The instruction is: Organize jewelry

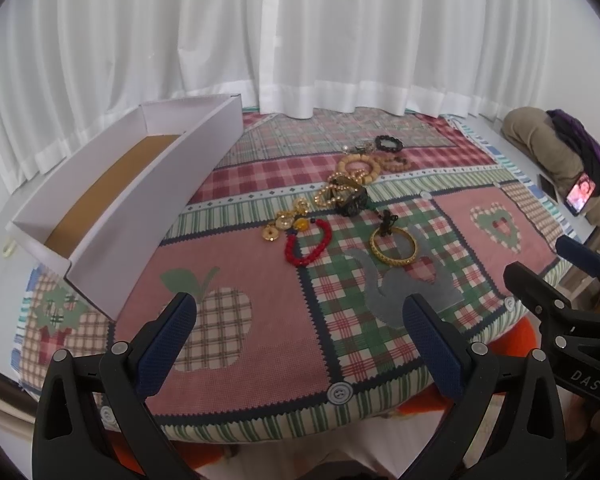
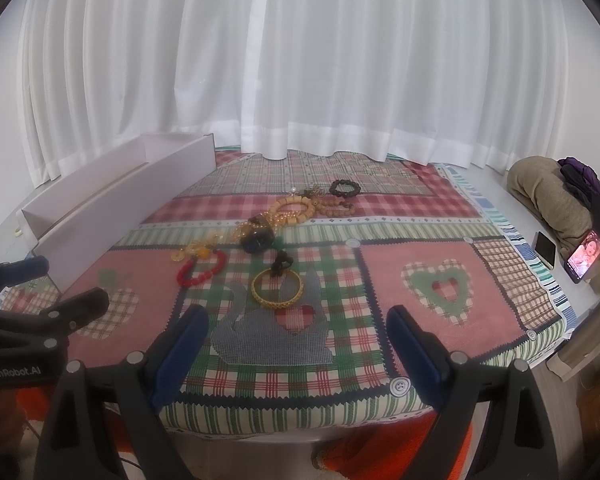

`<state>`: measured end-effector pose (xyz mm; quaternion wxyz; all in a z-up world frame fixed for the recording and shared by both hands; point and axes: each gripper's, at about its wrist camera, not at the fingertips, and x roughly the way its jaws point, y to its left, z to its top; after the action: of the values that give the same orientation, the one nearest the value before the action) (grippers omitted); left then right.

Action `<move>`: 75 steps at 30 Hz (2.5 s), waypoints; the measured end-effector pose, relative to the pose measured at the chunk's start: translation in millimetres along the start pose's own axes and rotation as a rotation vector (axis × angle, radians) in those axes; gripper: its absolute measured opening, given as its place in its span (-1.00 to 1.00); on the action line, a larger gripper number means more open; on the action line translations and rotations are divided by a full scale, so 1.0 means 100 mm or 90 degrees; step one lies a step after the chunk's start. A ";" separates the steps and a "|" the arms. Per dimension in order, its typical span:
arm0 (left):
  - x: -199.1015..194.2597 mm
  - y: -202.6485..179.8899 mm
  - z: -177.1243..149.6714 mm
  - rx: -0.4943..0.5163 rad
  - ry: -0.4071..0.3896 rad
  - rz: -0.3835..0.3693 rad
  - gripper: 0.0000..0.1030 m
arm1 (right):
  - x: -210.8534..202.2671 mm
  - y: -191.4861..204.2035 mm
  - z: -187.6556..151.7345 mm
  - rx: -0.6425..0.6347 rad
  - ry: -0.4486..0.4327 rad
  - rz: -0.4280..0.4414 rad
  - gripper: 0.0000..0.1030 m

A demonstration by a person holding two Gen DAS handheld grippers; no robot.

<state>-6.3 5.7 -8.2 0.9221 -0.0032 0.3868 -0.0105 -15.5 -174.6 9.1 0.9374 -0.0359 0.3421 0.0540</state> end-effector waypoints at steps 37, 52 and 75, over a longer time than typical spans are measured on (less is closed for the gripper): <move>0.00 -0.01 0.00 0.003 0.003 0.002 0.99 | 0.01 0.02 -0.01 -0.001 0.001 0.000 0.80; -0.05 0.01 0.00 0.011 -0.013 0.011 0.99 | 0.02 0.04 -0.03 -0.001 0.003 0.001 0.80; -0.23 0.18 -0.08 -0.001 -0.049 0.015 0.99 | 0.07 -0.01 -0.02 0.002 0.018 0.009 0.80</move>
<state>-27.5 24.1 2.2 0.9364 0.0003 0.3509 0.0010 -11.5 -175.4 3.2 0.9320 -0.0324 0.3560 0.0598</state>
